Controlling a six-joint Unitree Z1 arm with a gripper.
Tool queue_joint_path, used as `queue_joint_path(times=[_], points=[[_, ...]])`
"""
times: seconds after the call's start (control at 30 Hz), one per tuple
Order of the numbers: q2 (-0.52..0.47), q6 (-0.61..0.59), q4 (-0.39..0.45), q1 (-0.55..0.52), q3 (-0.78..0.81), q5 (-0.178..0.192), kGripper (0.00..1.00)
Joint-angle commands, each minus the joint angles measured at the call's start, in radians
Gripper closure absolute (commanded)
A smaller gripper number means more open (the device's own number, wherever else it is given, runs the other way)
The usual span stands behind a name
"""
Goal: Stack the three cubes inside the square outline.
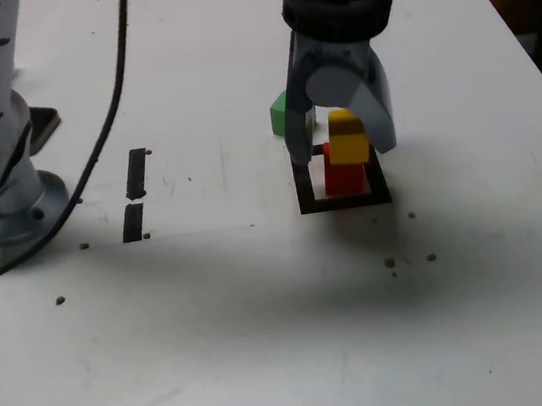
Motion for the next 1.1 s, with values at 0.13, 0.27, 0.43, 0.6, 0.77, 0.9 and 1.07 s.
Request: queue_joint_path(times=[0.13,0.27,0.43,0.6,0.77,0.9,1.07], points=[[-0.041,0.030,-0.003,-0.002,-0.048,0.043,0.29],[-0.094,0.047,0.025,0.001,-0.080,0.107,0.29],[-0.164,0.072,0.078,0.035,-0.078,0.157,0.29],[-0.192,0.128,0.100,0.068,-0.051,0.170,0.29],[-0.212,0.257,0.092,0.114,0.010,0.198,0.29],[-0.227,0.329,0.075,0.151,0.054,0.215,0.29],[-0.236,0.396,0.025,0.193,0.115,0.216,0.29]])
